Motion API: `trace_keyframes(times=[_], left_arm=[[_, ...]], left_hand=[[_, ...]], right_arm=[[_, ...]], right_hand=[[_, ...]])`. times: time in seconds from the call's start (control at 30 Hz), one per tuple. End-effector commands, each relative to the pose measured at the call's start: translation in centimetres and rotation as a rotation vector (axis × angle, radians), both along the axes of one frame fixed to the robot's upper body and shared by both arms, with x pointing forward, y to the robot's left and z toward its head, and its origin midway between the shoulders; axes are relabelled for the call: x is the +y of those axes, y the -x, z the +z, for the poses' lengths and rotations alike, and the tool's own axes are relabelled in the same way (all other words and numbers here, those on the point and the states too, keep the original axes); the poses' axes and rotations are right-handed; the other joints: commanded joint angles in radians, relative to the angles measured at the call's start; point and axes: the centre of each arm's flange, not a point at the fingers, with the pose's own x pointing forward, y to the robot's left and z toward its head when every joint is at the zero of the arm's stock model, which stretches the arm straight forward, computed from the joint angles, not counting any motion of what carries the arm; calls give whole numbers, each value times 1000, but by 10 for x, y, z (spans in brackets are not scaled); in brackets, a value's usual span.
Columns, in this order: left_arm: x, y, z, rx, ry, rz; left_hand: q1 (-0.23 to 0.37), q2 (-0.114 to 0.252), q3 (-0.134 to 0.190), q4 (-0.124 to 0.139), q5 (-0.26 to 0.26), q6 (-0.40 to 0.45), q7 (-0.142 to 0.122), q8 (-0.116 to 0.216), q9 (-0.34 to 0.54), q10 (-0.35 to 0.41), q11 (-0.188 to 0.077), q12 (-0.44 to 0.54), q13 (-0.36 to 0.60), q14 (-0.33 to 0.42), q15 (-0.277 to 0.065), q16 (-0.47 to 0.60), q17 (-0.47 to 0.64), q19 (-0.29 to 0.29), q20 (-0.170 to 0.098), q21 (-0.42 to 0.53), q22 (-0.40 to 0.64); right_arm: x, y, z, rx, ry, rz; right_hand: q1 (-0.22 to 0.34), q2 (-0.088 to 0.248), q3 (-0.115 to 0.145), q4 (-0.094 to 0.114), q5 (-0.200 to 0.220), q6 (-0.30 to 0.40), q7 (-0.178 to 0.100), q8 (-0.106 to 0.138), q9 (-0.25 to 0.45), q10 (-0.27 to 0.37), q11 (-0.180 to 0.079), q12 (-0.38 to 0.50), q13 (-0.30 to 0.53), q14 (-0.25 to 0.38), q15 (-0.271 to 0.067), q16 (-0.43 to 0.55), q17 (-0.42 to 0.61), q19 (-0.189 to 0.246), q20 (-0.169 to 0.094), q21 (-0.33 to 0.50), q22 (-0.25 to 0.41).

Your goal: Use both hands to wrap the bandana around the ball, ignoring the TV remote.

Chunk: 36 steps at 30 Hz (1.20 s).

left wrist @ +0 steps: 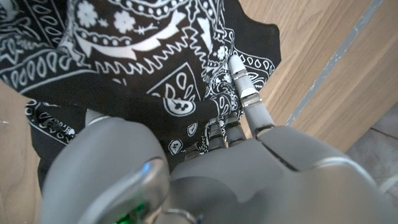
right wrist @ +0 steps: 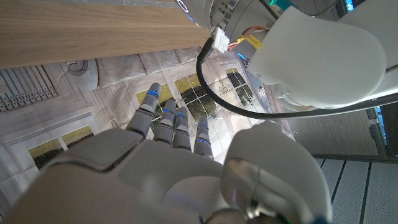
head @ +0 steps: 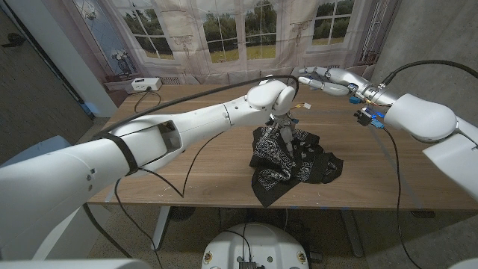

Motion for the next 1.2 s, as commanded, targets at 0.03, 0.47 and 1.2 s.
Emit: trace_keyframes(times=[0.03, 0.47, 1.2], left_arm=[[4, 3, -32, -228, 11, -125], [24, -4, -51, -301, 210, -217], [71, 13, 34, -503, 646, -216]], left_hand=[[201, 128, 92, -105, -58, 230, 1, 113, 39, 163, -54, 121, 58, 175, -93, 75, 63, 126, -98, 34, 6], [607, 195, 258, -160, -71, 911, 251, 479, 186, 652, -121, 545, 307, 761, -244, 427, 457, 408, -332, 255, 43], [672, 196, 322, -167, -67, 933, 283, 462, 160, 682, -64, 522, 292, 858, -240, 353, 412, 405, -359, 314, 38]], right_arm=[[-1, -3, 1, 13, -2, -13], [2, -6, 6, 10, 1, -21], [5, -8, 12, -6, 3, -18]], right_hand=[[-3, -3, -8, -1, -1, 2, -10, -2, 2, 7, -4, -4, -1, 7, 4, 5, -1, 2, 5, -2, 4], [-6, -1, -10, 0, -2, 2, -11, -3, 2, 9, -5, -5, -2, 10, 4, 5, -3, 3, 1, -5, 4], [1, 4, -9, -4, -2, 4, -12, -3, 1, 11, -7, -7, -2, 7, 2, 2, -9, 5, -6, -8, 4]])
